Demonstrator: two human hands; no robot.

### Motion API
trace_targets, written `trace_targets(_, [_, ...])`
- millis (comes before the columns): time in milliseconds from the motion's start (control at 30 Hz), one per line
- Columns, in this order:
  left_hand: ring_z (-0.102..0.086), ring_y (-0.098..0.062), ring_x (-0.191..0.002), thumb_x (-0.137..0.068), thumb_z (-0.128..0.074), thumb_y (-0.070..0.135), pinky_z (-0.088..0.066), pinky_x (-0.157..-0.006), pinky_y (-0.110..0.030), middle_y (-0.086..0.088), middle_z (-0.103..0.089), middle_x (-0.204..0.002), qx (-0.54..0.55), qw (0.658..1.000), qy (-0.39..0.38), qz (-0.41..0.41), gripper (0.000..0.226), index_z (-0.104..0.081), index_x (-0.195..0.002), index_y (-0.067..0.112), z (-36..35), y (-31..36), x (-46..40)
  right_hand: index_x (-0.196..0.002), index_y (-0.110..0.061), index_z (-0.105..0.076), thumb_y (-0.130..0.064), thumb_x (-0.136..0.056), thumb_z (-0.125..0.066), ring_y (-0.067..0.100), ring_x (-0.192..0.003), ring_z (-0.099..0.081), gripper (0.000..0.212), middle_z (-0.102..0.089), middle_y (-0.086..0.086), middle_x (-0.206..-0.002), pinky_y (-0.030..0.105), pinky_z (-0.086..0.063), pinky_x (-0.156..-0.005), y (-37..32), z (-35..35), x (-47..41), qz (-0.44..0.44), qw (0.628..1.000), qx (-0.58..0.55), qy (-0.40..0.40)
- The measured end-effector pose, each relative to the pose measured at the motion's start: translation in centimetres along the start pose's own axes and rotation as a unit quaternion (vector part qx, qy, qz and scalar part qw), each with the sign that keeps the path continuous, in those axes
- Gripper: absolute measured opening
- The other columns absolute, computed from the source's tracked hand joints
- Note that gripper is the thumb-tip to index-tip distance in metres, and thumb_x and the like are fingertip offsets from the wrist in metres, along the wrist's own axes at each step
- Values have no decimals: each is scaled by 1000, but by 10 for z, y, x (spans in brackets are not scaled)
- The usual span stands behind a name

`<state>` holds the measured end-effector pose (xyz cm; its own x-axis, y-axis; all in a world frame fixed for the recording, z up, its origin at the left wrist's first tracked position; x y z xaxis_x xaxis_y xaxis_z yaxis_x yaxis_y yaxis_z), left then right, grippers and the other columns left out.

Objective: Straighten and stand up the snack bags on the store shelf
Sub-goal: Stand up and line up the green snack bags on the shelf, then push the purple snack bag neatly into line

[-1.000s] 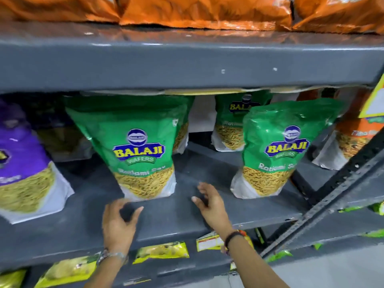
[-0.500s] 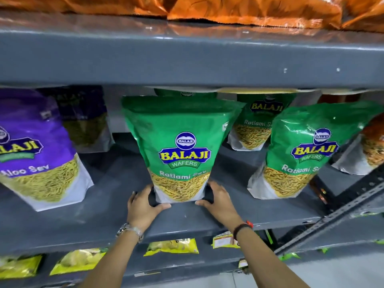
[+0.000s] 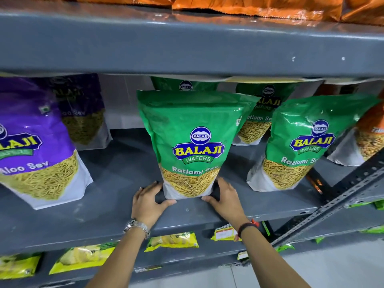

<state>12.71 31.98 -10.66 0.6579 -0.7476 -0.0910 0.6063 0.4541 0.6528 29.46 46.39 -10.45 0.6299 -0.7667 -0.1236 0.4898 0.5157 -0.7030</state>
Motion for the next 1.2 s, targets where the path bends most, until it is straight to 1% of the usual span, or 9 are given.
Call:
trace_targets(200, [-45, -19, -127, -46, -37, 70, -26, -112, -43, -5, -55, -133, -18, 1000, -9, 7, 89, -54, -119, 23, -3, -1, -2, -114, -10, -48, -24, -70, -73, 33, -110, -52, 52, -61, 14, -116, 45, -42, -96, 1, -1, 1, -13, 1000, -1, -2])
trace_targets(300, [-41, -20, -131, -45, -34, 70, -21, -114, -41, -5, -51, -137, -18, 999, -28, -1, 96, -49, -124, 19, -3, 4, 1, -123, -13, -42, -24, -69, -74, 31, -117, -48, 64, -57, 12, -125, 42, -40, -100, 1, -1, 1, -23, 1000, -10, -10])
trace_targets(433, [-36, -24, -134, -61, -54, 50, -20, -114, -42, -8, -48, -139, 48, 999, -20, -10, 77, -43, -129, 16, 5, 3, 8, -138, -13, -24, -25, -69, -75, 23, -132, -28, 87, -37, 8, -145, 29, -23, -108, -4, 12, 13, -20, 995, -51, 77])
trace_targets(533, [-43, -30, -129, -66, -55, 47, -28, -110, -48, -13, -54, -133, 30, 999, 34, -10, 72, -47, -127, 10, 24, -7, 27, -132, -8, -33, -32, -80, -60, 19, -125, -26, 64, -42, 18, -138, 8, -12, -104, -28, 28, 40, 39, 979, -25, 201])
trace_targets(600, [-52, -37, -119, -70, -47, 48, -36, -102, -54, -16, -60, -125, -20, 997, 77, -21, 66, -52, -121, 7, 43, -19, 42, -122, -8, -40, -34, -83, -48, 20, -116, -34, 48, -53, 23, -123, 9, -17, -102, -58, 25, 54, 110, 971, -11, 210])
trace_targets(767, [-53, -38, -117, -74, -41, 44, -40, -98, -56, -19, -59, -125, -37, 981, 185, 44, 63, -52, -121, 4, 114, -62, 70, -115, -12, -42, -24, -84, -46, 20, -105, -40, 33, -61, 20, -108, 17, -23, -99, -135, -28, 53, 240, 964, 8, 115])
trace_targets(933, [-48, -42, -121, -70, -49, 47, -38, -102, -56, -27, -53, -129, -7, 958, 249, 142, 72, -46, -124, -2, 178, -122, 87, -128, -9, -37, -35, -83, -44, 17, -118, -32, 53, -50, 18, -130, 22, -20, -104, -188, -105, 31, 233, 972, -22, -13])
trace_targets(1033, [-37, -39, -130, -67, -75, 28, -31, -109, -52, -24, -39, -141, 9, 955, 208, 209, 85, -30, -134, -1, 200, -157, 80, -137, -6, -25, -36, -81, -57, 22, -135, -22, 71, -31, 12, -147, 18, -8, -107, -205, -145, 13, 181, 978, -50, -92])
trace_targets(1200, [-29, -30, -136, -65, -78, 27, -24, -111, -42, -12, -26, -150, 22, 973, 99, 209, 102, -13, -140, 7, 215, -197, 52, -141, -9, -12, -29, -66, -78, 21, -141, -14, 102, -17, 9, -153, 16, -10, -105, -227, -204, -12, 101, 971, -105, -191])
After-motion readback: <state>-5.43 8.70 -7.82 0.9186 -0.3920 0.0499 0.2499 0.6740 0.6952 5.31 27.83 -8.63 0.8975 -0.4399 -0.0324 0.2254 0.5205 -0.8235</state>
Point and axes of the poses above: each hand's wrist, its own x-axis away from the middle knuckle, its own z-axis out of the back of the hand, y = z × x, the point moved 7 cm from there along -x, towards the middle knuckle
